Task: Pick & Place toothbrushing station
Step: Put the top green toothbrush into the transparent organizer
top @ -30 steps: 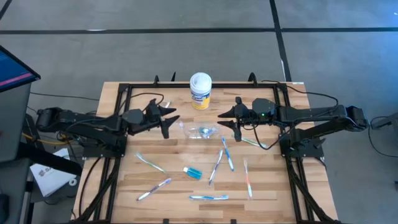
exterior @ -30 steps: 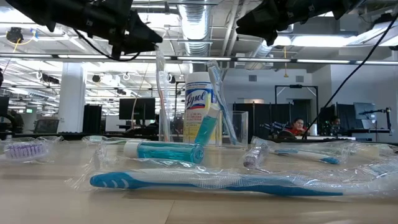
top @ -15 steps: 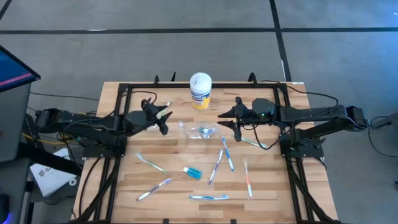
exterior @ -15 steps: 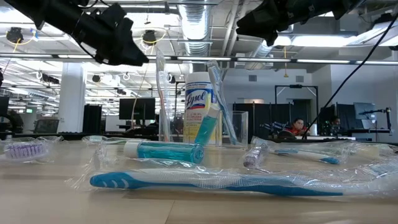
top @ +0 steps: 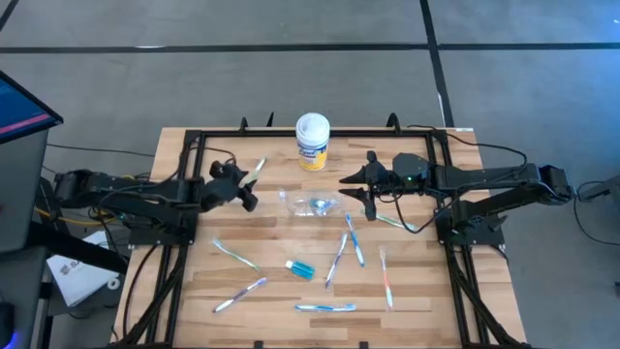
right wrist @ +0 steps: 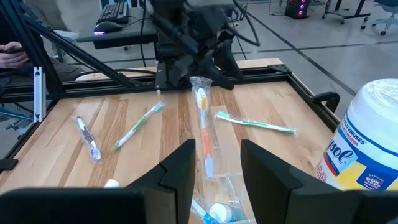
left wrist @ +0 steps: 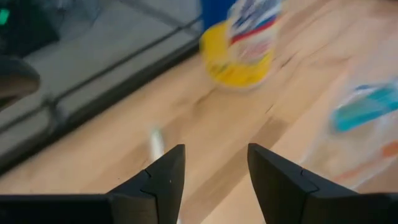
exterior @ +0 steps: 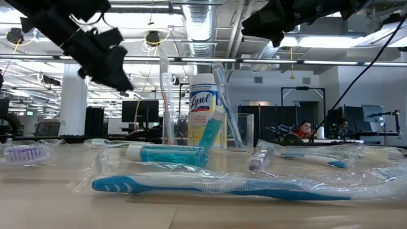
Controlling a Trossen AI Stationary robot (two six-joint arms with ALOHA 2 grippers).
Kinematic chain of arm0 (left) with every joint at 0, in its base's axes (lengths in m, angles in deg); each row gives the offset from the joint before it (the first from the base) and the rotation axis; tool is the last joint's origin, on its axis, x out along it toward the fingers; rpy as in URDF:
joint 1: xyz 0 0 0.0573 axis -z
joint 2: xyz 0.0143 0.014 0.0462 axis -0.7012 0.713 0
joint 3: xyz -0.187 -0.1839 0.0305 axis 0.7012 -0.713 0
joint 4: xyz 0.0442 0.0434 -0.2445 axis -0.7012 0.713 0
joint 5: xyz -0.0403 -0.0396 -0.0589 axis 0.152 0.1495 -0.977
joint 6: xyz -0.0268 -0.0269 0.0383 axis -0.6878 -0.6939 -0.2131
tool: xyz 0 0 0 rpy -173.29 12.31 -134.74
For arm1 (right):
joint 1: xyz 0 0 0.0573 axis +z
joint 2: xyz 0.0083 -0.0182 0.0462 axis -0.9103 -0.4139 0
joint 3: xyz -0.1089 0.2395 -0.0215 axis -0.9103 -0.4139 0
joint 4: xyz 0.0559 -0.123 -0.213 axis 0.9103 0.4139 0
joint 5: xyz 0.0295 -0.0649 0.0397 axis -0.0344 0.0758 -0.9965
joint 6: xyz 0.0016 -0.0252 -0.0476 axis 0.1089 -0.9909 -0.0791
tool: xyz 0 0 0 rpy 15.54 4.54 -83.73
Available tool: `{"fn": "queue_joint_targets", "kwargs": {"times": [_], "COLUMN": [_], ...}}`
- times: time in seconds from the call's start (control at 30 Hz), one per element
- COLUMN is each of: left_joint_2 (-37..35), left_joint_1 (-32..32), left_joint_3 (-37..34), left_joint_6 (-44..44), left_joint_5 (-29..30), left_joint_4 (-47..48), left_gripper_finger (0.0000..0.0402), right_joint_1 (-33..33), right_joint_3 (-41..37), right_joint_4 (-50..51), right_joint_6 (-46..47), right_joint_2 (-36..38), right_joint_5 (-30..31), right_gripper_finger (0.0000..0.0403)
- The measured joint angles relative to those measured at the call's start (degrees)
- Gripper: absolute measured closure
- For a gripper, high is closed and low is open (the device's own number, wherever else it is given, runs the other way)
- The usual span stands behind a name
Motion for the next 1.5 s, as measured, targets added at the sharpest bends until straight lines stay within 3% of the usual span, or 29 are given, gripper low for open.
{"fn": "queue_joint_targets", "kwargs": {"times": [0.17, 0.53, 0.9, 1.5], "left_joint_2": [0.00, 0.00, 0.02, 0.00], "left_joint_1": [-3.42, -8.41, -8.91, -8.91], "left_joint_3": [0.00, -0.07, -9.52, -15.33], "left_joint_6": [-6.32, -12.35, -18.21, -18.20], "left_joint_5": [-2.80, -12.48, -17.08, -21.51], "left_joint_4": [7.40, 14.54, 11.18, 1.44], "left_gripper_finger": [0.0234, 0.0234, 0.0234, 0.0234], "right_joint_1": [0.00, 0.00, 0.00, 0.00], "right_joint_3": [0.00, 0.00, 0.00, 0.00], "right_joint_4": [0.00, 0.02, 0.02, 0.01], "right_joint_6": [0.00, 0.11, -0.03, -0.03], "right_joint_2": [0.00, 0.00, 0.00, 0.00], "right_joint_5": [0.00, 0.00, 0.00, 0.00], "right_gripper_finger": [0.0284, 0.0284, 0.0284, 0.0284]}}
